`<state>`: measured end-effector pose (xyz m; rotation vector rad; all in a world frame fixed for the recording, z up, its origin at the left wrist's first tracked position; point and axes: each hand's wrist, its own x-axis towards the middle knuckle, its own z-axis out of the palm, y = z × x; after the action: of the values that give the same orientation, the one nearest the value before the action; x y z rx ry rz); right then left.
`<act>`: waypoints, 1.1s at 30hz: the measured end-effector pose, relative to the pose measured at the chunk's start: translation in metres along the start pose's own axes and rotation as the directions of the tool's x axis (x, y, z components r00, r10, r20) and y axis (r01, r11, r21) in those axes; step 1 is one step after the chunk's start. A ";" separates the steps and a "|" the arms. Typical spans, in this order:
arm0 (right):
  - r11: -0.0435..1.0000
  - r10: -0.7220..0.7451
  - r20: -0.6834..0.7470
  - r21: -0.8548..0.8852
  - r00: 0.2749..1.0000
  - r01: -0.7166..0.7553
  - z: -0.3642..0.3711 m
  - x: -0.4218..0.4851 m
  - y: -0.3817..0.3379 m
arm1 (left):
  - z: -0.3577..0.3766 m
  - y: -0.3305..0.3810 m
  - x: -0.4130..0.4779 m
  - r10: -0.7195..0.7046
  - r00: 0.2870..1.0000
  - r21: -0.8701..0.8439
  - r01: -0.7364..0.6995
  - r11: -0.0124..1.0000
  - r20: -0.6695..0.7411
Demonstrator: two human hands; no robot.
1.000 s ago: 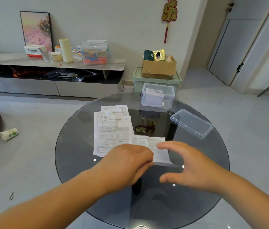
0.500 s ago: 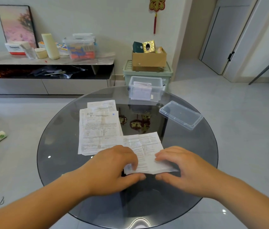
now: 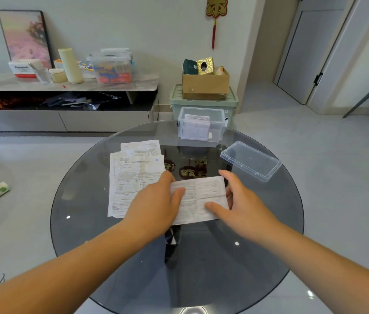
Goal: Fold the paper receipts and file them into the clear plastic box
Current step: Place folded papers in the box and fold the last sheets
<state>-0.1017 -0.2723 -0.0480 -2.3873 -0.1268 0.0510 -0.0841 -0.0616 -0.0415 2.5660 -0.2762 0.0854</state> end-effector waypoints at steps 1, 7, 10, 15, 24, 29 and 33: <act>1.000 -0.001 -0.012 -0.019 1.000 0.001 0.002 0.001 0.000 | 0.001 0.000 0.002 -0.017 1.000 -0.001 0.017 1.000 0.000; 0.964 0.002 -0.027 -0.267 1.000 -0.009 0.014 0.005 -0.001 | 0.011 -0.003 0.001 0.015 0.998 0.106 -0.022 0.994 0.067; 0.939 -0.006 -0.038 -0.343 0.999 -0.007 0.020 0.004 -0.001 | 0.015 -0.005 0.000 0.045 0.993 0.139 -0.060 0.988 0.108; 0.906 0.052 -0.062 -0.416 0.997 -0.073 0.018 0.007 -0.002 | 0.018 -0.009 -0.002 0.028 0.980 0.217 -0.071 0.974 0.197; 0.910 0.196 0.007 -0.373 0.981 -0.179 -0.008 0.009 0.005 | 0.016 -0.006 -0.003 0.009 0.967 0.261 -0.078 0.962 0.255; 0.945 0.191 -0.014 -0.269 0.981 -0.188 -0.006 0.006 0.003 | 0.015 0.004 -0.008 0.006 0.973 0.370 -0.094 0.924 0.232; 0.976 -0.057 -0.047 -0.213 0.997 0.046 0.003 -0.006 -0.001 | 0.013 0.011 -0.006 0.108 0.980 0.479 -0.177 0.860 0.169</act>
<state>-0.1079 -0.2704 -0.0497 -2.5947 -0.1767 -0.0526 -0.0918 -0.0762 -0.0476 3.0636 -0.5616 0.0373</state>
